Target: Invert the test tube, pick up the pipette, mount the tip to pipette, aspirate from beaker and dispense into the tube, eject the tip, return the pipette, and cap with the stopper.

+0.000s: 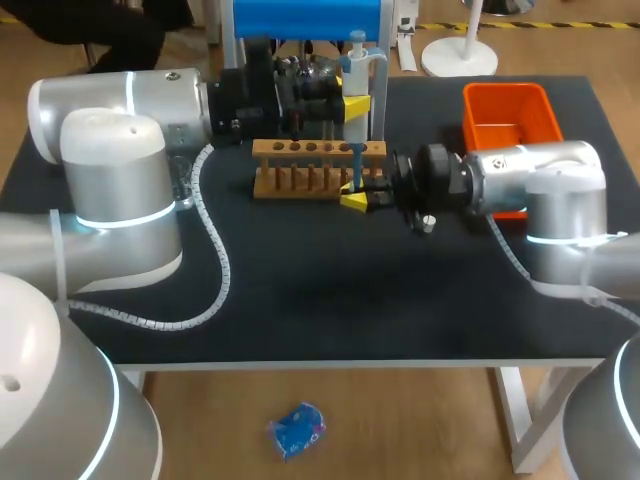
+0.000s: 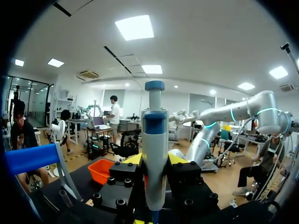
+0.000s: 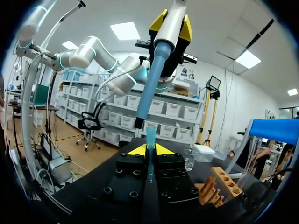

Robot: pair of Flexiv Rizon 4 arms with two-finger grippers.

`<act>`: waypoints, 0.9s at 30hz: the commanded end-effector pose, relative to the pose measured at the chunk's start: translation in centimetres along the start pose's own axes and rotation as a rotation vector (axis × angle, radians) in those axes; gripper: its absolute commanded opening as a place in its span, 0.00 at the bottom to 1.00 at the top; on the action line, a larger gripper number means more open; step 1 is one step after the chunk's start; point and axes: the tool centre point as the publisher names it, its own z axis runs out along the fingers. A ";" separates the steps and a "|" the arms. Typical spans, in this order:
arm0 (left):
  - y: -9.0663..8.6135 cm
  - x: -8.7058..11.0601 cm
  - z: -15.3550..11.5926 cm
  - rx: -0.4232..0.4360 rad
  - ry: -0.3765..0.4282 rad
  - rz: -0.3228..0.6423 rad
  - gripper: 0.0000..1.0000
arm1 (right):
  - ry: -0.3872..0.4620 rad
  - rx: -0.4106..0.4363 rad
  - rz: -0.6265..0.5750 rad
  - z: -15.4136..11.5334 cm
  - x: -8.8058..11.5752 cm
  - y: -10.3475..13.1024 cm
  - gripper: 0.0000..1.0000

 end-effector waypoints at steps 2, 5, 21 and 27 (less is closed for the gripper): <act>0.0 0.1 0.1 0.003 -0.002 0.001 0.00 | -0.004 0.000 0.004 -0.1 0.2 -0.2 0.00; 0.0 0.1 0.1 0.003 -0.002 0.001 0.00 | -0.006 -0.001 0.006 -0.2 0.4 -0.3 0.00; 0.0 0.1 0.1 0.003 -0.002 0.001 0.00 | -0.006 0.000 -0.002 -0.1 1.0 0.2 0.00; 0.0 0.1 0.1 0.003 -0.002 0.001 0.00 | -0.010 0.001 -0.004 -0.2 1.0 0.4 0.00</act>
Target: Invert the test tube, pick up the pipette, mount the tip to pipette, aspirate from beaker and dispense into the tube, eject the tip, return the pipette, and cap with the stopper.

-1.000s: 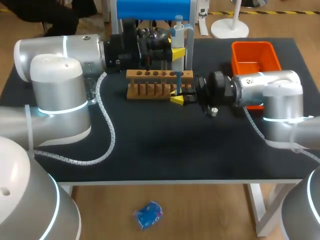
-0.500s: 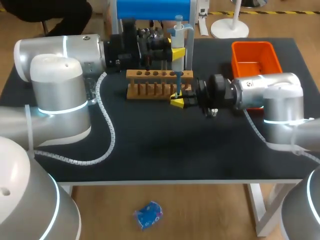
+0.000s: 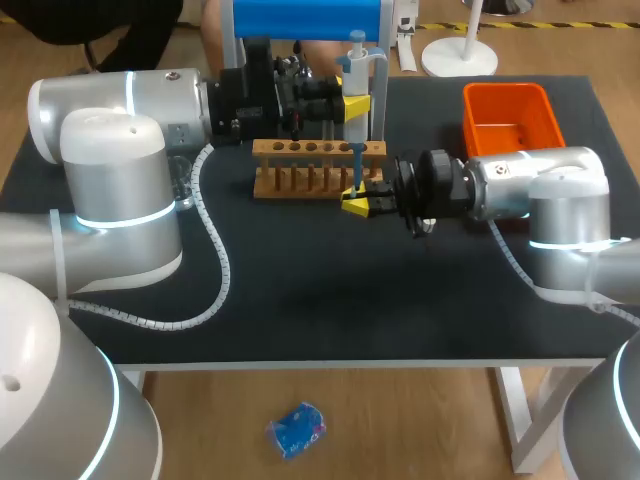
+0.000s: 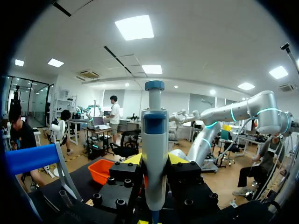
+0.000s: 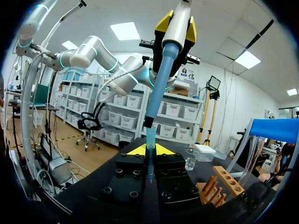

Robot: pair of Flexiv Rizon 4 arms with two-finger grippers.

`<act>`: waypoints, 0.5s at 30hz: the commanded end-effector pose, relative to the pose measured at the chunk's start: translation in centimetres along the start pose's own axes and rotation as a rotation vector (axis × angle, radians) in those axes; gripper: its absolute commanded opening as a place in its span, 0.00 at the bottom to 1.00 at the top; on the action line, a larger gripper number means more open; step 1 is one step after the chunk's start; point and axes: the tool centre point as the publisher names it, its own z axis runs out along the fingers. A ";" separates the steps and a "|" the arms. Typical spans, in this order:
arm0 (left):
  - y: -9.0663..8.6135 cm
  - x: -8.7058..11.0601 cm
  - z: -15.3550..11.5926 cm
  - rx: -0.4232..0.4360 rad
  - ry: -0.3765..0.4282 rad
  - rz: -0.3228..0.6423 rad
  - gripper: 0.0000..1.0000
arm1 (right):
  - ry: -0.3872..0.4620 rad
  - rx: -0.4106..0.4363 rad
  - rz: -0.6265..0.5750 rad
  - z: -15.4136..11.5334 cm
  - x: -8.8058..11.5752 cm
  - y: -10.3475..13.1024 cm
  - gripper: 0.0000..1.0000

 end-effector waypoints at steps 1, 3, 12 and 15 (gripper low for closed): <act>0.1 0.1 0.1 0.003 -0.002 0.001 0.00 | -0.006 0.004 0.000 -0.2 0.2 0.3 0.00; 0.1 0.1 0.1 0.003 -0.002 0.001 0.00 | -0.007 0.003 -0.001 -0.2 0.1 0.3 0.00; 0.1 0.1 0.1 0.003 -0.002 0.001 0.00 | -0.005 0.005 0.007 -0.1 0.2 0.0 0.00; 0.1 0.1 0.1 0.003 -0.002 0.001 0.00 | -0.005 0.005 0.010 -0.1 0.2 -0.1 0.00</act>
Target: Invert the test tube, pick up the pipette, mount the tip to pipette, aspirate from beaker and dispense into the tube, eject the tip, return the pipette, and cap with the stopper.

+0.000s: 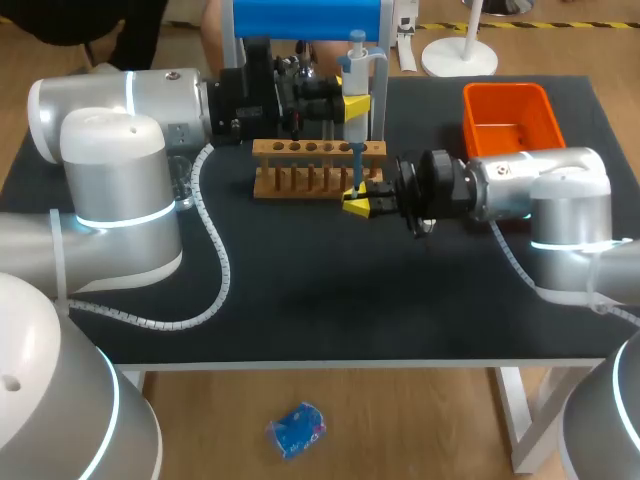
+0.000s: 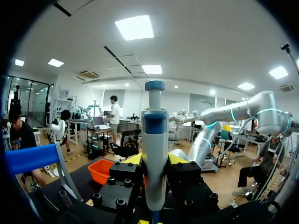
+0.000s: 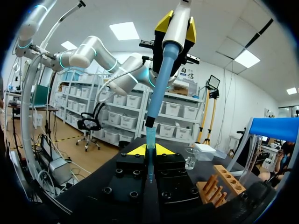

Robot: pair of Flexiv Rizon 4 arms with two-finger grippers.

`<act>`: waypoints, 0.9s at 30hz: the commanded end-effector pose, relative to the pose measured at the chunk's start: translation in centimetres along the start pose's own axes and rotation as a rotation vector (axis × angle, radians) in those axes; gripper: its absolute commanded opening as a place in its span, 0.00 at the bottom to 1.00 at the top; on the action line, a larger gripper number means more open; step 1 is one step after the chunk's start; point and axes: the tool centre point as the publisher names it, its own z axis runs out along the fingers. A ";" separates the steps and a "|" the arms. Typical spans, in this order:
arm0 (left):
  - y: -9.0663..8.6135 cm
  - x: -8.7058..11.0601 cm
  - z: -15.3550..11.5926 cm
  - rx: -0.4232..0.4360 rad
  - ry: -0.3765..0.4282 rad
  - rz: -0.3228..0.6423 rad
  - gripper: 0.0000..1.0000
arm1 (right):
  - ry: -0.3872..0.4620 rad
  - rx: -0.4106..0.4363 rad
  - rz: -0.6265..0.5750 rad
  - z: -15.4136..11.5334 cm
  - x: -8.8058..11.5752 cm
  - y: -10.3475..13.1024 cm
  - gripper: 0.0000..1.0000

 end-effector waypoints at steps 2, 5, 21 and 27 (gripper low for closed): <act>0.1 0.0 0.1 0.003 -0.002 0.001 0.00 | -0.002 0.001 0.001 0.0 0.0 0.0 0.00; 0.1 0.0 0.1 0.003 -0.002 0.001 0.00 | -0.002 0.000 -0.002 0.0 0.0 0.1 0.00; 0.1 0.0 0.1 0.003 -0.002 0.001 0.00 | -0.003 0.003 -0.020 -0.2 0.0 0.8 0.00; 0.1 0.0 0.1 0.003 -0.002 0.001 0.00 | -0.007 0.012 0.011 -0.1 0.0 1.0 0.00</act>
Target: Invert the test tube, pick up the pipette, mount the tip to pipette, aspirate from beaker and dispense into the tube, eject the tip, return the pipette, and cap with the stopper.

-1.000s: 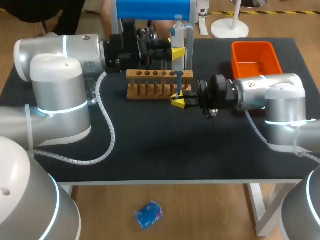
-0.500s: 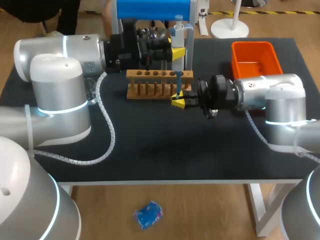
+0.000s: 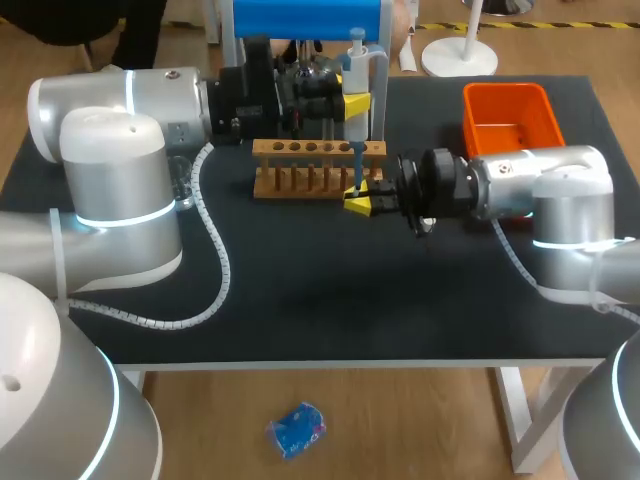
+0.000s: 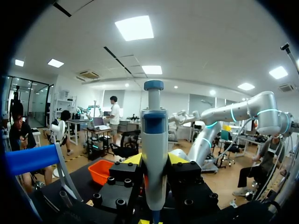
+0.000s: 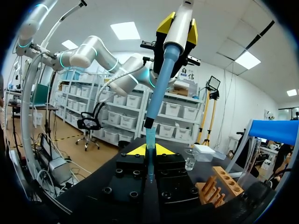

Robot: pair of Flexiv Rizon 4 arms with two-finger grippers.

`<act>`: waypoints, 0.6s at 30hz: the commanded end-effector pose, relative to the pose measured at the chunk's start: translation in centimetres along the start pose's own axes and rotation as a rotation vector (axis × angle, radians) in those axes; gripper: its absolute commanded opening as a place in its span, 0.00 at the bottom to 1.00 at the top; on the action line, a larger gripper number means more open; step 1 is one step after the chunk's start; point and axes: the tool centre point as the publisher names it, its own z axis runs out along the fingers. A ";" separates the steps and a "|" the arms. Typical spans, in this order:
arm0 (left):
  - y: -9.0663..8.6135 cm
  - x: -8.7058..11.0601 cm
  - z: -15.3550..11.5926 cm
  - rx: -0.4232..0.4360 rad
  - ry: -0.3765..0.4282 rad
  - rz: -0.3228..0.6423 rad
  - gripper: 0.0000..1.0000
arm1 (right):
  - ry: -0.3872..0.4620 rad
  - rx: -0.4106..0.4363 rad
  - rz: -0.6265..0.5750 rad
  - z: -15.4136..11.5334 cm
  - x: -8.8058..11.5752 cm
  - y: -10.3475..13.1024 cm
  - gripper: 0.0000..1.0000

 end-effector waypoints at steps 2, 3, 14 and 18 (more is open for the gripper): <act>0.3 0.0 0.1 0.001 -0.003 0.000 0.00 | -0.006 0.011 0.031 0.1 0.0 0.4 0.00; 0.3 0.0 0.1 0.001 -0.003 0.000 0.00 | -0.006 0.009 0.038 0.1 0.0 0.3 0.00; 0.3 0.0 0.1 0.001 -0.003 0.000 0.00 | -0.009 0.019 0.081 0.0 -0.4 0.5 0.00; 0.3 0.0 0.1 0.001 -0.003 0.000 0.00 | -0.007 0.017 0.094 0.0 -0.5 0.6 0.00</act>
